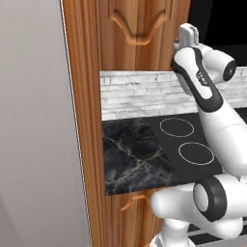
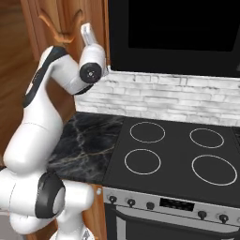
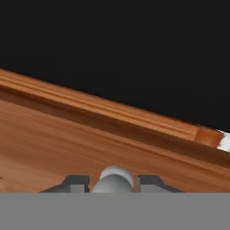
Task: Move the mustard and shaker from the cabinet to the dining counter.
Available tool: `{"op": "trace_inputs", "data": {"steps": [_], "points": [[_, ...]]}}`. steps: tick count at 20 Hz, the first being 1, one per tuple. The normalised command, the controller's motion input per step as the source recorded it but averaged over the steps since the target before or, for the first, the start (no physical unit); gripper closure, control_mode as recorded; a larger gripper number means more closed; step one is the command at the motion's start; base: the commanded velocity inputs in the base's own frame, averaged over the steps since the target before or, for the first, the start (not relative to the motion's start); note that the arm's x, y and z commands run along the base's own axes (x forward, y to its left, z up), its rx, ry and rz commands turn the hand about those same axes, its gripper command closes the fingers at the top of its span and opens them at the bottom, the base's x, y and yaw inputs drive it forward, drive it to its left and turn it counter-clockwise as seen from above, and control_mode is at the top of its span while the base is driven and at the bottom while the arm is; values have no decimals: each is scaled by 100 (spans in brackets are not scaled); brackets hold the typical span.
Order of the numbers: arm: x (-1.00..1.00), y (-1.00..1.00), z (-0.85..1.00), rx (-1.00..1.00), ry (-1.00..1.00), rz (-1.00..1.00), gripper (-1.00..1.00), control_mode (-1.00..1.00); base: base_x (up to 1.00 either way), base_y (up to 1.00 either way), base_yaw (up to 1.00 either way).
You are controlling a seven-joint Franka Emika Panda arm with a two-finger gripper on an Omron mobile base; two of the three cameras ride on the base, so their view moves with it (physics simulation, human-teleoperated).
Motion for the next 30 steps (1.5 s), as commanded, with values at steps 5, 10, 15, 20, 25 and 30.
{"op": "trace_inputs", "data": {"steps": [5,10,15,20,25,30], "points": [[-100,-25,13,0,-4,-17,100,-100,0,0,0],[-100,-23,10,-2,1,-22,100,-100,0,0,0],[-100,-32,9,-2,4,-26,100,-100,0,0,0],[-100,-40,1,-2,2,-25,100,-100,0,0,0],[-58,-20,0,-2,9,-6,100,-100,0,0,0],[19,-18,0,15,17,20,100,-100,0,0,0]]}}
